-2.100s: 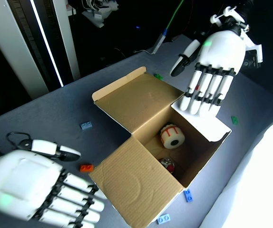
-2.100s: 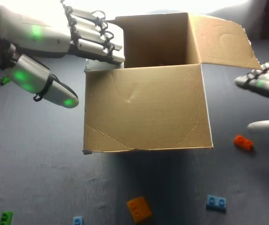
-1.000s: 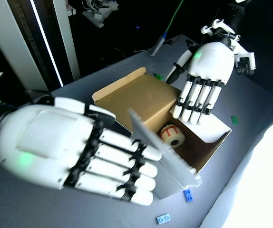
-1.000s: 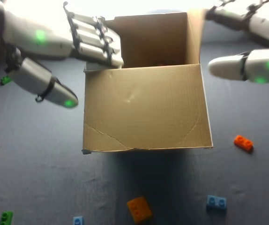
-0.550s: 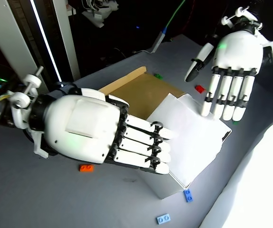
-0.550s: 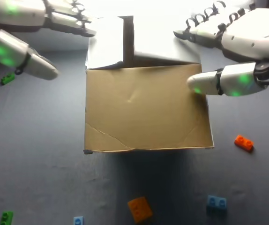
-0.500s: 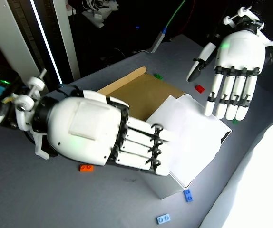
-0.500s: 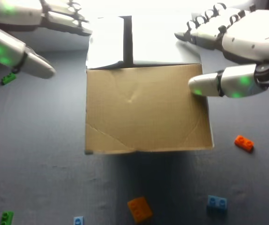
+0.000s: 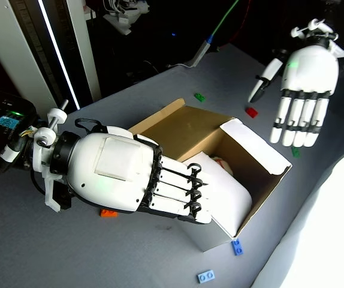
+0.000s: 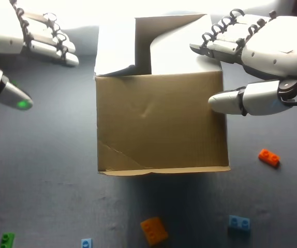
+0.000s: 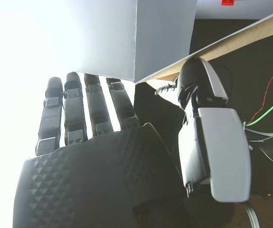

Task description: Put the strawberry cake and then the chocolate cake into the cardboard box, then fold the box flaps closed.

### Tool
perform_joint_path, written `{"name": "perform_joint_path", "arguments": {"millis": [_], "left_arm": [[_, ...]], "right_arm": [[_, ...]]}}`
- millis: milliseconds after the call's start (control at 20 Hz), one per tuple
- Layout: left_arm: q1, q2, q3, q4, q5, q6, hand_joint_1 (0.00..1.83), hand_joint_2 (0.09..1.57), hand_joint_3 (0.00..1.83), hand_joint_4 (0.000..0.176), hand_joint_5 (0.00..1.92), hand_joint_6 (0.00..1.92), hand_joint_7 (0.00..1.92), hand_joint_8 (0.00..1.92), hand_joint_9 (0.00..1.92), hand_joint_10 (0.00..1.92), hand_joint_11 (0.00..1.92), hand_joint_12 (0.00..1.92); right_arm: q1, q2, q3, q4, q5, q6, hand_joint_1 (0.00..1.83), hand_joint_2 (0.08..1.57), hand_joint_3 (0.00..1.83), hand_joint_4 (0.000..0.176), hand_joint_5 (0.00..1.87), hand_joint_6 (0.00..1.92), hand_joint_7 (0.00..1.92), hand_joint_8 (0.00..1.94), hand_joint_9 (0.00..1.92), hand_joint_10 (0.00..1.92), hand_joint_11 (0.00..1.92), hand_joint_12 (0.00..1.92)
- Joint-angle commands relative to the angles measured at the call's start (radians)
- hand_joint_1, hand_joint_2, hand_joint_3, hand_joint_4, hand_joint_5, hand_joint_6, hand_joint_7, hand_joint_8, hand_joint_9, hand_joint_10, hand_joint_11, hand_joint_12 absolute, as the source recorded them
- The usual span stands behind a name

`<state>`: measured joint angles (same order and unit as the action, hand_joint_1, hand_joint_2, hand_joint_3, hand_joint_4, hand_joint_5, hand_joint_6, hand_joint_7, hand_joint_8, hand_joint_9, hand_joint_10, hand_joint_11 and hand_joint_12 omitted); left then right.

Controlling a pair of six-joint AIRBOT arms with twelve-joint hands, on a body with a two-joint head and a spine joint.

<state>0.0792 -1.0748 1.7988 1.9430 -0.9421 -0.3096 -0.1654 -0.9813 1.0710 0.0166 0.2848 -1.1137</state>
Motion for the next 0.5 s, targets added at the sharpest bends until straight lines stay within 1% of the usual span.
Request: {"name": "perform_joint_path", "arguments": {"millis": [0,50,150,200,250,300,350,400,450], "left_arm": [[0.001,0.015,0.0,-0.078,-0.007,0.015,0.0,1.19,0.0,0.013,0.1,0.0,0.11,0.0,0.12,0.0,0.0,0.51],[0.019,0.022,-0.011,-0.094,-0.021,0.033,0.0,1.19,0.0,0.014,0.1,0.0,0.1,0.0,0.1,0.0,0.0,0.47],[0.041,0.029,-0.029,-0.105,-0.052,0.044,0.0,1.2,0.0,0.009,0.1,0.0,0.11,0.0,0.11,0.01,0.0,0.48],[0.055,0.034,-0.039,-0.113,-0.06,0.048,0.0,1.19,0.0,0.014,0.1,0.0,0.12,0.0,0.12,0.01,0.0,0.5],[0.069,0.038,-0.048,-0.125,-0.075,0.049,0.0,1.19,0.0,0.013,0.1,0.0,0.12,0.0,0.12,0.01,0.0,0.51],[0.089,0.043,-0.063,-0.13,-0.088,0.054,0.0,1.19,0.0,0.008,0.1,0.0,0.11,0.0,0.11,0.0,0.0,0.48],[0.099,0.046,-0.071,-0.133,-0.096,0.056,0.0,1.19,0.0,0.007,0.1,0.0,0.12,0.0,0.11,0.0,0.0,0.47],[0.114,0.052,-0.082,-0.144,-0.102,0.059,0.0,1.19,0.0,0.009,0.1,0.0,0.12,0.0,0.11,0.0,0.0,0.49],[0.126,0.056,-0.094,-0.153,-0.11,0.06,0.0,1.19,0.0,0.009,0.1,0.0,0.12,0.0,0.1,0.0,0.0,0.49]], "right_arm": [[0.008,0.024,-0.002,0.037,0.082,0.016,0.0,1.21,0.0,0.0,0.03,0.0,0.11,0.0,0.09,0.0,0.0,0.18],[0.022,0.04,-0.002,0.095,0.086,0.023,0.0,1.21,0.0,0.0,0.05,0.01,0.12,0.0,0.1,0.0,0.0,0.19],[0.031,0.08,-0.013,0.182,0.11,0.05,0.0,1.21,0.0,0.0,0.05,0.0,0.13,0.0,0.1,0.0,0.0,0.17],[0.031,0.106,-0.02,0.228,0.122,0.063,0.0,1.21,0.0,0.0,0.06,0.0,0.14,0.0,0.1,0.0,0.0,0.19],[0.028,0.13,-0.03,0.272,0.122,0.065,0.0,1.21,0.0,0.0,0.05,0.0,0.13,0.0,0.1,0.0,0.0,0.17],[0.015,0.171,-0.048,0.306,0.124,0.071,0.0,1.22,0.0,0.0,0.05,0.0,0.13,0.0,0.11,0.0,0.0,0.17],[0.005,0.195,-0.059,0.306,0.124,0.076,0.0,1.22,0.0,0.0,0.05,0.0,0.12,0.0,0.09,0.0,0.0,0.14],[-0.016,0.232,-0.078,0.308,0.132,0.108,0.0,1.22,0.0,0.0,0.04,0.0,0.12,0.0,0.08,0.0,0.0,0.13],[-0.053,0.285,-0.109,0.308,0.144,0.161,0.0,1.21,0.0,0.0,0.04,0.0,0.13,0.0,0.09,0.0,0.0,0.15]]}}
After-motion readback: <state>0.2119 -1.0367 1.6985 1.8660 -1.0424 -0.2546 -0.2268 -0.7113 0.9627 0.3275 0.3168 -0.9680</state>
